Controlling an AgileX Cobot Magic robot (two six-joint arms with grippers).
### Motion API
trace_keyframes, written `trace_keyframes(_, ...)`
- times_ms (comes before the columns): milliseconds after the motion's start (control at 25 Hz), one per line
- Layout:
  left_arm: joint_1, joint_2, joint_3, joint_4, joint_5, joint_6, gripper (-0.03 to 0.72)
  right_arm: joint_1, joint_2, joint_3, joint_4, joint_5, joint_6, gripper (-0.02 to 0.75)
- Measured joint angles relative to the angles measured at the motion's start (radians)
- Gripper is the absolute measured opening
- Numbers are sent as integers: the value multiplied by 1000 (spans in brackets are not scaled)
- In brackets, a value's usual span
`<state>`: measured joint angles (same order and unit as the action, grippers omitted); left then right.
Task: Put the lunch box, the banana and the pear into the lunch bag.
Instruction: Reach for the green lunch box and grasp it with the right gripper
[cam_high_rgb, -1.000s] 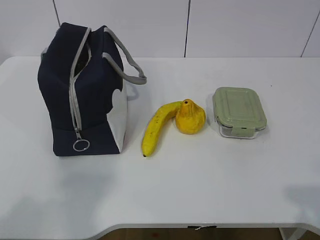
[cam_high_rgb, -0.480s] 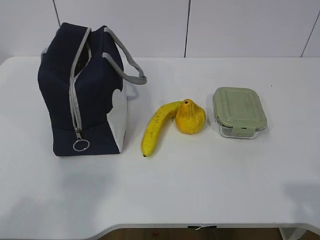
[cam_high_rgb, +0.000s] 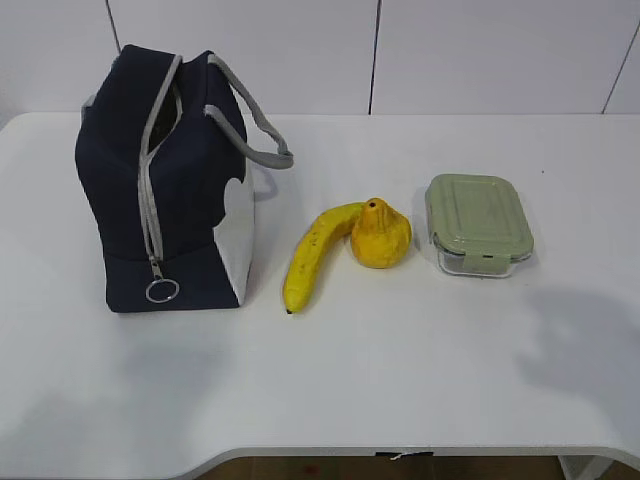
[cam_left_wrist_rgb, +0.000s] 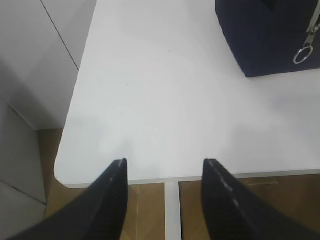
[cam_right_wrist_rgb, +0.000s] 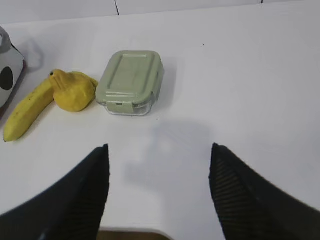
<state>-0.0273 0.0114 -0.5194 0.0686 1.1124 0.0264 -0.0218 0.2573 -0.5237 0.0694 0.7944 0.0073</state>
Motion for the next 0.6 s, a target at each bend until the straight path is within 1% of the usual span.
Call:
trace_keyframes(280, 0, 0, 0, 0, 0, 0, 367, 0, 226, -68, 9, -178, 1, 502)
trace_keyframes(600, 0, 0, 0, 0, 0, 0, 367, 0, 462, -153, 92, -257, 2, 502)
